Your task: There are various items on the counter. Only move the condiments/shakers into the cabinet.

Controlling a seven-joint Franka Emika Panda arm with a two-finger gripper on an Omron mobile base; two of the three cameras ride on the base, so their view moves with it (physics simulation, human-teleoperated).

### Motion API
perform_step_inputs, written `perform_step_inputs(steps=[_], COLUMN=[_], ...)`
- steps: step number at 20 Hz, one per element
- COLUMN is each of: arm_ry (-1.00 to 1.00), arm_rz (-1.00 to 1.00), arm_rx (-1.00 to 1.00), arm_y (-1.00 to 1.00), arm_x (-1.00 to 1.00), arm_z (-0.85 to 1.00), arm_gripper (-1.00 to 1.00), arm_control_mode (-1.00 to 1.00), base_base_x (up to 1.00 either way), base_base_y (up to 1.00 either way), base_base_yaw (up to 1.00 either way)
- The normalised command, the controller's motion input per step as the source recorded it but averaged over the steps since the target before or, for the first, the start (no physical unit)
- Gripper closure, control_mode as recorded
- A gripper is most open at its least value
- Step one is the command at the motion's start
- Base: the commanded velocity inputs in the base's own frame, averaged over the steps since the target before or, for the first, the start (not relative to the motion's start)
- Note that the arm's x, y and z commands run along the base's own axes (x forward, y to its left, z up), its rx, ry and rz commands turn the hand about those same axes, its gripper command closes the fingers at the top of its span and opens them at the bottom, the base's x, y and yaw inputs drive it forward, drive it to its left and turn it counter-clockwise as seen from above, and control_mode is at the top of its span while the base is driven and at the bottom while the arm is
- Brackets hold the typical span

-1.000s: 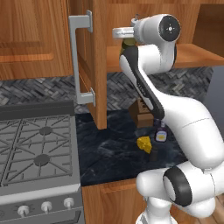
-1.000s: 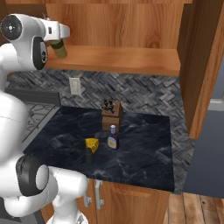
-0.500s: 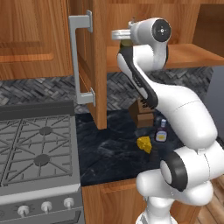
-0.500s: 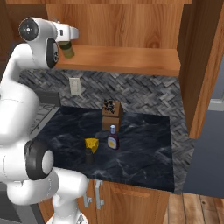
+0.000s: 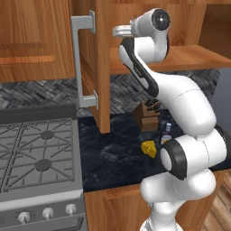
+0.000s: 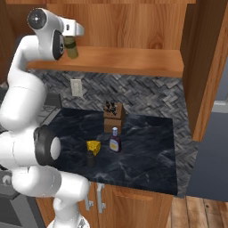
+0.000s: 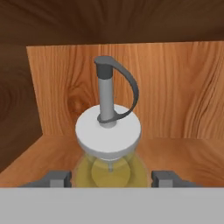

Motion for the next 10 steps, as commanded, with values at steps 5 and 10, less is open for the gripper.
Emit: perform_step_inputs(steps=[5,10], arm_ry=[0.10,0.00], arm_rz=[-0.01,0.00], arm_rx=[-0.06,-0.15], arm_y=[0.00,0.00], arm_x=[0.30,0.21], arm_z=[-0.06,-0.37], arm_gripper=[1.00,-1.00], arm_control_mode=[-1.00,-1.00], base_base_x=[0.00,0.00], base_base_y=[0.00,0.00], base_base_yaw=[0.00,0.00])
